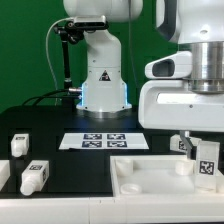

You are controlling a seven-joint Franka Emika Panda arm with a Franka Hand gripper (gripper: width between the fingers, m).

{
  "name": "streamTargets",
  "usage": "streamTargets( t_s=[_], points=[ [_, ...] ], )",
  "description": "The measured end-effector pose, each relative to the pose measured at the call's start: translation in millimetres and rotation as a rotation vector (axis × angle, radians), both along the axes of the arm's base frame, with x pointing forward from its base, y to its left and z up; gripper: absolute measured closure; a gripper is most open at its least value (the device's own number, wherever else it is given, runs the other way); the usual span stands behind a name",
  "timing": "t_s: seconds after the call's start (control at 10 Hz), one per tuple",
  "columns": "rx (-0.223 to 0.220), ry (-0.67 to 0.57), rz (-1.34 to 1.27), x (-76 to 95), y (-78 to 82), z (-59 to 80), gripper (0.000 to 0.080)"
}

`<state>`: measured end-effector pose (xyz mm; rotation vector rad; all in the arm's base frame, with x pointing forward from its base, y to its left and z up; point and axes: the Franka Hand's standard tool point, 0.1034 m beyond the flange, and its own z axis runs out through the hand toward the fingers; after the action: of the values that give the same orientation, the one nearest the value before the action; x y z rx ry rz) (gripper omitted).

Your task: Assemble one leg

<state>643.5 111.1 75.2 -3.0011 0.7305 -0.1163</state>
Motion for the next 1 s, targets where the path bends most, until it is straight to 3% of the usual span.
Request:
streamTargets(
  t_s=[0.4, 0.8, 1.0],
  points=[
    [0.021, 0.002, -0.454, -1.1, -0.4, -0.5, 0.0514],
    [0.148, 0.051, -1.136, -2.7, -0.2, -2.4, 0.0514],
    [0.16, 0.057, -1.273, -2.8, 5.3, -1.7, 0.0514]
  ],
)
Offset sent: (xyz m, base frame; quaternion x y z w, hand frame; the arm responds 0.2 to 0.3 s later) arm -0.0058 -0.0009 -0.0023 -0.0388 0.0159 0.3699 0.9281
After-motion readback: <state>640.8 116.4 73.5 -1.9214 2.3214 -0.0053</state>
